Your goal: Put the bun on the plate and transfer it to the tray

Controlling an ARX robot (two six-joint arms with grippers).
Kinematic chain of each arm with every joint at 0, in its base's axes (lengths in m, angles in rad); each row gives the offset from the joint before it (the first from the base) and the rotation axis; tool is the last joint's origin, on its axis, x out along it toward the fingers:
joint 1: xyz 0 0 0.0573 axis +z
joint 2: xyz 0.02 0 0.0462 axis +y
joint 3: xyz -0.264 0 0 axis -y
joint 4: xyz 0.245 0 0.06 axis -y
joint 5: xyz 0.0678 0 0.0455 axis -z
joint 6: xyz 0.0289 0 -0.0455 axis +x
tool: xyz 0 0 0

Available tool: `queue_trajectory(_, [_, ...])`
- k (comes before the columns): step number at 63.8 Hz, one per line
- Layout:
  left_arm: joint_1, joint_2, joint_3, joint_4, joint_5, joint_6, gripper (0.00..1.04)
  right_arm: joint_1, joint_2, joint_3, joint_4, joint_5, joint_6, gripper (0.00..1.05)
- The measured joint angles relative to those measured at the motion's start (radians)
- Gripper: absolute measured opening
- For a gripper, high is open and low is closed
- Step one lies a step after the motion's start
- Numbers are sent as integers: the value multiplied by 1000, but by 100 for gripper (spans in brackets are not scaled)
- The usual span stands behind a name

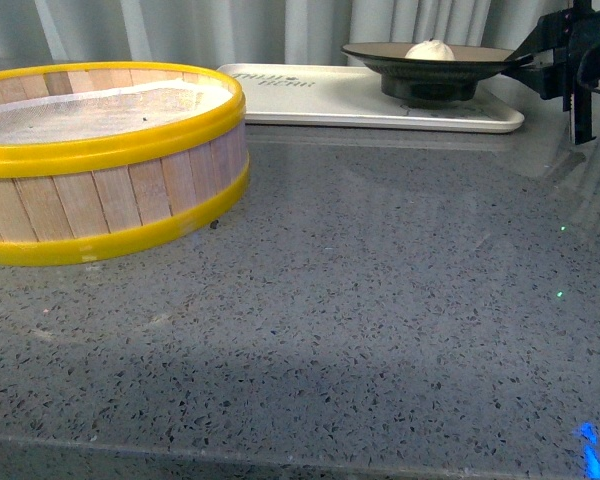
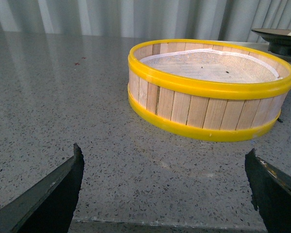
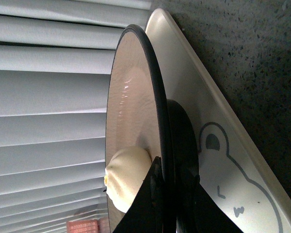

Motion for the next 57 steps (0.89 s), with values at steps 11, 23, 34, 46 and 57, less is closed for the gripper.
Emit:
queue_trajectory(11, [0,0,0,0,0,0,98,10,6,13,-18,-3,-13,2])
queue_trajectory(23, [0,0,0,0,0,0,98,5,6,9,-18,-2,-21,4])
queue_trajectory(34, [0,0,0,0,0,0,98,-8,2,-5,-11,-12,-16,22])
queue_trajectory(46, [0,0,0,0,0,0,98,-15,2,-8,-11,-22,-9,52])
queue_trajectory(57, [0,0,0,0,0,0,98,-21,1,-6,-23,-28,-8,78])
